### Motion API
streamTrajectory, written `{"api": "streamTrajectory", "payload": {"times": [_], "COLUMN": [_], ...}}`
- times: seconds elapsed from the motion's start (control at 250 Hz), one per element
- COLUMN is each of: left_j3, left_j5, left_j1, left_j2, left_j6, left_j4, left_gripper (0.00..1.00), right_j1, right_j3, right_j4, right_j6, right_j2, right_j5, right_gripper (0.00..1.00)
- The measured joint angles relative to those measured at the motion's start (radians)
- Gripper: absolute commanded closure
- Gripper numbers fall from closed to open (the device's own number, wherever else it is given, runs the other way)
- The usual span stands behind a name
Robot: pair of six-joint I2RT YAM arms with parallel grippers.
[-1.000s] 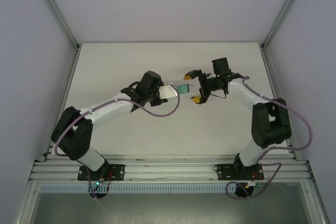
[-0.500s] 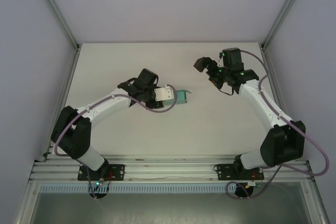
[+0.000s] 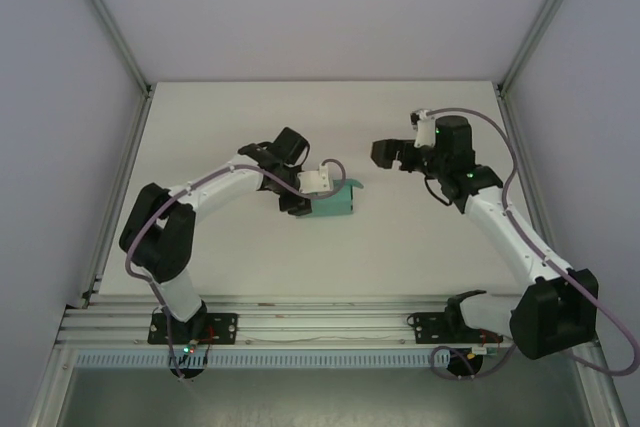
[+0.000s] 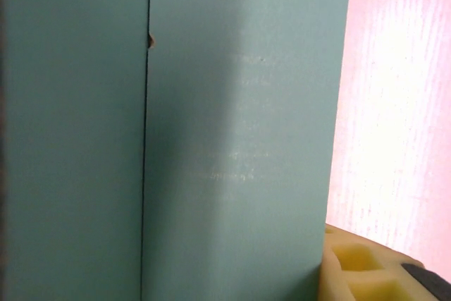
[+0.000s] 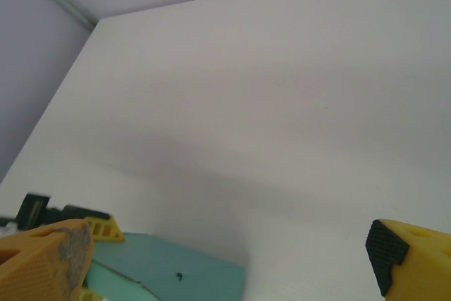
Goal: Assemble paper box
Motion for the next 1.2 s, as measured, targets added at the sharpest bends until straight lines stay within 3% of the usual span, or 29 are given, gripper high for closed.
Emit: {"api": "streamTrajectory", "payload": {"times": [0.216,0.616,0.771,0.967,1.099,1.199], "left_j3": [0.047,0.105,0.106,0.110,0.113,0.117], "left_j5": [0.011,0.028,0.032,0.036,0.039,0.042], "left_j1": [0.000,0.000,0.000,0.000,0.000,0.000], "left_j2": [0.042,0.088,0.089,0.092,0.095,0.098], "left_j6": [0.000,0.008,0.010,0.016,0.016,0.016], "left_j4": [-0.048,-0.082,-0.082,-0.083,-0.085,-0.085], "left_gripper": [0.55,0.55,0.55,0.55,0.56,0.56], "right_j1": [0.071,0.125,0.133,0.141,0.143,0.147], "right_j3": [0.000,0.003,0.023,0.051,0.063,0.075], "right_j4": [-0.058,-0.116,-0.147,-0.154,-0.155,-0.161], "right_j6": [-0.183,-0.371,-0.404,-0.416,-0.419,-0.419], "right_j2": [-0.003,0.117,0.182,0.217,0.244,0.265], "right_j5": [-0.030,-0.074,-0.102,-0.114,-0.121,-0.123], "right_gripper": [0.00,0.21,0.33,0.57,0.65,0.80]}}
